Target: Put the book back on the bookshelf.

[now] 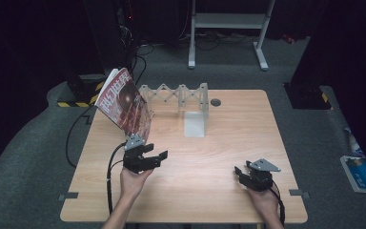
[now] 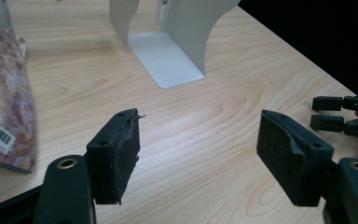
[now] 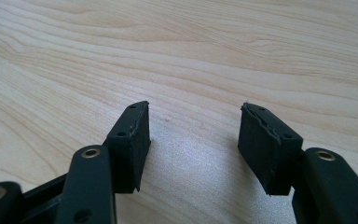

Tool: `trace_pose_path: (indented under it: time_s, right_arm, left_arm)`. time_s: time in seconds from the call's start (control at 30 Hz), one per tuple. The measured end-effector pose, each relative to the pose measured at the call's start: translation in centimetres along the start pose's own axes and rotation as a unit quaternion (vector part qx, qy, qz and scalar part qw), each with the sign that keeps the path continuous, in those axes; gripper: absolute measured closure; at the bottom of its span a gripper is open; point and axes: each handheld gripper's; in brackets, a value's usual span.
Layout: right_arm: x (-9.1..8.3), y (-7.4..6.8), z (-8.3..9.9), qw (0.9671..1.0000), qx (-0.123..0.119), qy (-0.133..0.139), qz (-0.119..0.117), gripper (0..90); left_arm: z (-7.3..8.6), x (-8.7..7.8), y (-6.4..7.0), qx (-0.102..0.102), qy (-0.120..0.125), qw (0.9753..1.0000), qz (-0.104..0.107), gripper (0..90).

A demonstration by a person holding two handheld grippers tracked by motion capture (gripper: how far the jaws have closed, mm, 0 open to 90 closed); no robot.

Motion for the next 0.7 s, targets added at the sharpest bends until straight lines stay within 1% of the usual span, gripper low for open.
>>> trace_pose_path:
  time_s: [0.03,0.07,0.1,0.17,0.23,0.37,0.5,0.53,0.63,0.7]
  right_arm:
    - [0.0,0.0,0.0,1.0000,0.000,0.000,0.000,43.4]
    - [0.0,0.0,0.0,1.0000,0.000,0.000,0.000,43.4]
    - [0.0,0.0,0.0,1.0000,0.000,0.000,0.000,43.5]
    - [0.0,0.0,0.0,1.0000,0.000,0.000,0.000,43.4]
    - [0.0,0.0,0.0,1.0000,0.000,0.000,0.000,43.5]
    - [0.0,0.0,0.0,1.0000,0.000,-0.001,-0.001,43.6]
    - [0.0,0.0,0.0,1.0000,0.000,-0.002,-0.001,43.8]
    - [0.0,0.0,0.0,1.0000,0.000,-0.002,-0.001,43.8]
    - [0.0,0.0,-0.1,1.0000,0.000,-0.004,-0.001,43.8]
    - [0.0,0.0,-0.1,1.0000,0.000,-0.004,-0.001,43.8]
  left_arm:
    - [0.1,0.3,0.1,0.007,-0.006,1.0000,0.000,29.9]
    - [0.1,0.3,0.1,0.007,-0.006,1.0000,0.000,29.5]
    - [0.3,0.8,0.4,0.012,-0.013,0.9998,0.003,29.3]
    - [0.5,1.1,0.6,0.010,-0.014,0.9998,0.007,29.0]
    - [0.7,1.5,0.8,0.014,-0.017,0.9997,0.008,28.8]
    - [1.1,2.2,0.9,0.008,-0.022,0.9997,0.012,28.6]
    - [1.3,2.6,1.3,0.014,-0.022,0.9996,0.009,28.4]
    - [1.3,2.8,1.3,0.017,-0.025,0.9995,0.008,28.4]
    - [1.5,3.3,1.4,0.012,-0.031,0.9994,0.012,28.0]
    - [1.6,3.6,1.4,0.020,-0.038,0.9990,0.012,28.2]
Point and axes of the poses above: each handheld gripper's, and its own axes: x roughly forward along the jaws, z roughly out of its underside, y roughly to its right, and after that the axes turned 7 degrees about -z, right-handed
